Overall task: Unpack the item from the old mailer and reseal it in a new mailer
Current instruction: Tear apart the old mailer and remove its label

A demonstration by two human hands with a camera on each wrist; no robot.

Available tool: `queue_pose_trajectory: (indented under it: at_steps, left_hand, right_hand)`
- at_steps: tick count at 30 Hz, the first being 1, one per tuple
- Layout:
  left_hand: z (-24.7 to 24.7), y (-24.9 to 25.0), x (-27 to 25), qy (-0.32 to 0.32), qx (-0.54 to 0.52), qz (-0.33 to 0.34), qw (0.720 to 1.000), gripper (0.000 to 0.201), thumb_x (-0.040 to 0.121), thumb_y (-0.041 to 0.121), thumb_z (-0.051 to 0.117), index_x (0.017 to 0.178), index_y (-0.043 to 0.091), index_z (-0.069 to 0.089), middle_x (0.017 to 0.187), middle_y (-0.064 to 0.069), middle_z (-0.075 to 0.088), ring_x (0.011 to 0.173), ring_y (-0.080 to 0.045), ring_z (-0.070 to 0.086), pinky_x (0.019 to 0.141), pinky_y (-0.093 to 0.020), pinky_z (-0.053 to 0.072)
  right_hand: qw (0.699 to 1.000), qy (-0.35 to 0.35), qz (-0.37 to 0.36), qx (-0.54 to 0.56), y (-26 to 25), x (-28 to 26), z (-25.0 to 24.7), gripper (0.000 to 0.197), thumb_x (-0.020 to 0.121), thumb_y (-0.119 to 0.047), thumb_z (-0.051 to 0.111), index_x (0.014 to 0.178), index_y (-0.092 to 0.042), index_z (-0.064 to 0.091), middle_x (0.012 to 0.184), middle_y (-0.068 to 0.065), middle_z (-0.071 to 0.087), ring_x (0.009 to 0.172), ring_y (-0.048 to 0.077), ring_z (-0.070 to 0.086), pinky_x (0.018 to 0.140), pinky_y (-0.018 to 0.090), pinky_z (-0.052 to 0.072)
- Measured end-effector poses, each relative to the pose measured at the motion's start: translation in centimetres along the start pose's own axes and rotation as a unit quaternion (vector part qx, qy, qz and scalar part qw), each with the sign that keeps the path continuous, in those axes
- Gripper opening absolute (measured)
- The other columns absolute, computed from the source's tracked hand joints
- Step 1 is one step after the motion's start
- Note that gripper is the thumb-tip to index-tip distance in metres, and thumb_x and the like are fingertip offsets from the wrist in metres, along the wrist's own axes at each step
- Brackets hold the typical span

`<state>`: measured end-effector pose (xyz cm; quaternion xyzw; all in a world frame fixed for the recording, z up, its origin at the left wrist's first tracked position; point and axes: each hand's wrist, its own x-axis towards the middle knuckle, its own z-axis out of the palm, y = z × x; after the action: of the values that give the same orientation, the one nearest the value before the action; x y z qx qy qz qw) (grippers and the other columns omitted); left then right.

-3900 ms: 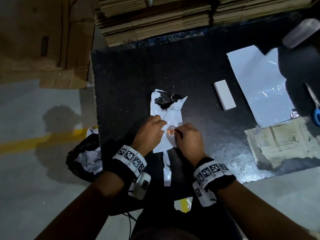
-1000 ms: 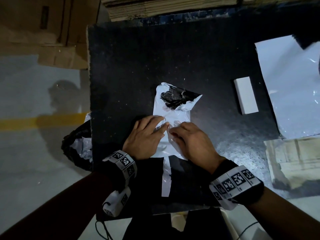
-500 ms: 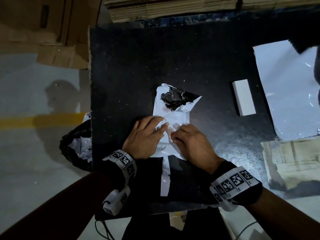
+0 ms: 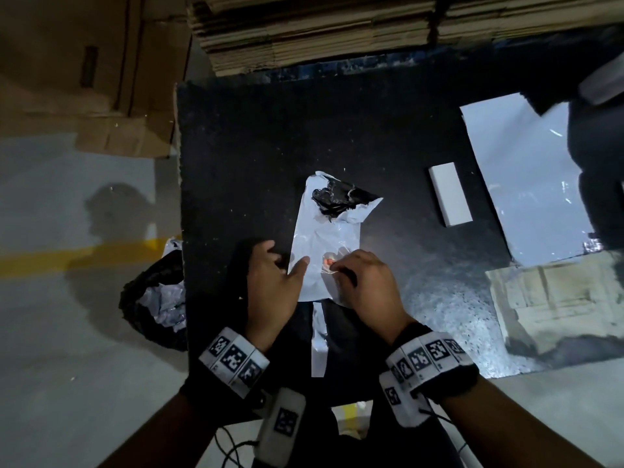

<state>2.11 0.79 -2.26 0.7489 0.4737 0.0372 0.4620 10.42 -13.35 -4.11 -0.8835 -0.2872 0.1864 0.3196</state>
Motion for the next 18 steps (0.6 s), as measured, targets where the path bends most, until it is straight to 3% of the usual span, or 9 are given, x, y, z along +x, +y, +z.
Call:
queue_pose_trajectory:
  at_steps: [3,6,8,10,11,13,15,18]
  left_hand:
    - [1.0,1.1,0.3,-0.043,-0.037,-0.083,0.995,0.068,0.068,0.033,0.084,0.122,0.009,0.050,0.100,-0.005,0.066,0.092,-0.018,0.064,0.079,-0.029,0.050]
    - [1.7,1.2,0.4,-0.088,-0.084,-0.113,0.986,0.047,0.058,0.028,0.084,0.099,0.011,0.069,0.090,-0.002,0.074,0.082,-0.016,0.071,0.074,-0.032,0.058]
    - [1.7,1.7,-0.1,-0.129,-0.115,-0.123,0.977,0.026,0.067,0.014,0.079,0.092,0.013,0.074,0.088,-0.003,0.076,0.083,-0.021,0.073,0.076,-0.036,0.059]
    - [1.2,2.9,-1.0,-0.162,-0.147,-0.110,0.970,0.018,0.079,0.002,0.070,0.093,0.011,0.074,0.090,-0.007,0.076,0.087,-0.025,0.072,0.079,-0.038,0.058]
    - [0.8,3.5,-1.5,-0.172,-0.159,-0.098,0.967,0.017,0.082,0.000,0.067,0.094,0.009,0.074,0.092,-0.009,0.076,0.088,-0.025,0.072,0.080,-0.039,0.057]
    - [-0.4,5.0,-2.4,-0.189,-0.180,-0.070,0.963,0.015,0.086,0.002,0.064,0.096,0.005,0.074,0.094,-0.012,0.075,0.090,-0.027,0.072,0.083,-0.041,0.055]
    - [-1.8,6.4,-3.4,-0.207,-0.205,-0.047,0.955,0.015,0.088,0.003,0.062,0.096,0.006,0.074,0.096,-0.013,0.075,0.093,-0.030,0.071,0.084,-0.042,0.055]
    - [-3.8,8.8,-4.7,-0.219,-0.228,-0.006,0.949,0.014,0.087,0.008,0.065,0.089,0.015,0.077,0.096,-0.010,0.076,0.092,-0.029,0.071,0.083,-0.043,0.055]
  right_hand:
    - [1.000,0.010,0.007,0.013,-0.1,-0.2,0.2,0.011,0.078,-0.010,0.071,0.088,-0.014,0.075,0.086,0.005,0.069,0.083,0.021,0.063,0.074,0.020,0.043]
    - [0.999,0.023,0.010,0.041,-0.1,-0.5,0.1,0.010,0.080,-0.009,0.070,0.088,-0.013,0.075,0.087,0.004,0.070,0.084,0.018,0.063,0.075,0.018,0.042]
    - [0.997,0.036,0.013,0.069,-0.2,-0.8,-0.2,0.011,0.080,-0.007,0.069,0.087,-0.012,0.075,0.089,0.002,0.070,0.084,0.016,0.063,0.076,0.009,0.040]
    - [0.994,0.048,0.014,0.102,-0.6,-1.3,-0.7,0.013,0.080,-0.004,0.068,0.089,-0.012,0.075,0.093,0.001,0.071,0.085,0.014,0.065,0.078,0.002,0.038]
    - [0.991,0.058,0.013,0.118,-1.0,-1.5,-1.1,0.016,0.081,-0.004,0.068,0.091,-0.013,0.075,0.095,0.000,0.072,0.086,0.013,0.066,0.081,0.003,0.041]
    - [0.983,0.090,0.015,0.157,-2.0,-2.1,-2.3,0.018,0.083,-0.006,0.067,0.097,-0.015,0.074,0.097,-0.001,0.071,0.085,0.010,0.067,0.083,0.015,0.050]
    - [0.970,0.133,0.019,0.205,-3.4,-2.6,-4.1,0.016,0.086,-0.009,0.065,0.098,-0.016,0.074,0.096,-0.003,0.071,0.081,0.007,0.067,0.078,0.027,0.056]
    - [0.955,0.184,0.002,0.233,-5.8,-3.2,-7.4,0.014,0.087,-0.010,0.066,0.096,-0.015,0.075,0.091,-0.005,0.071,0.081,0.003,0.066,0.075,0.020,0.054]
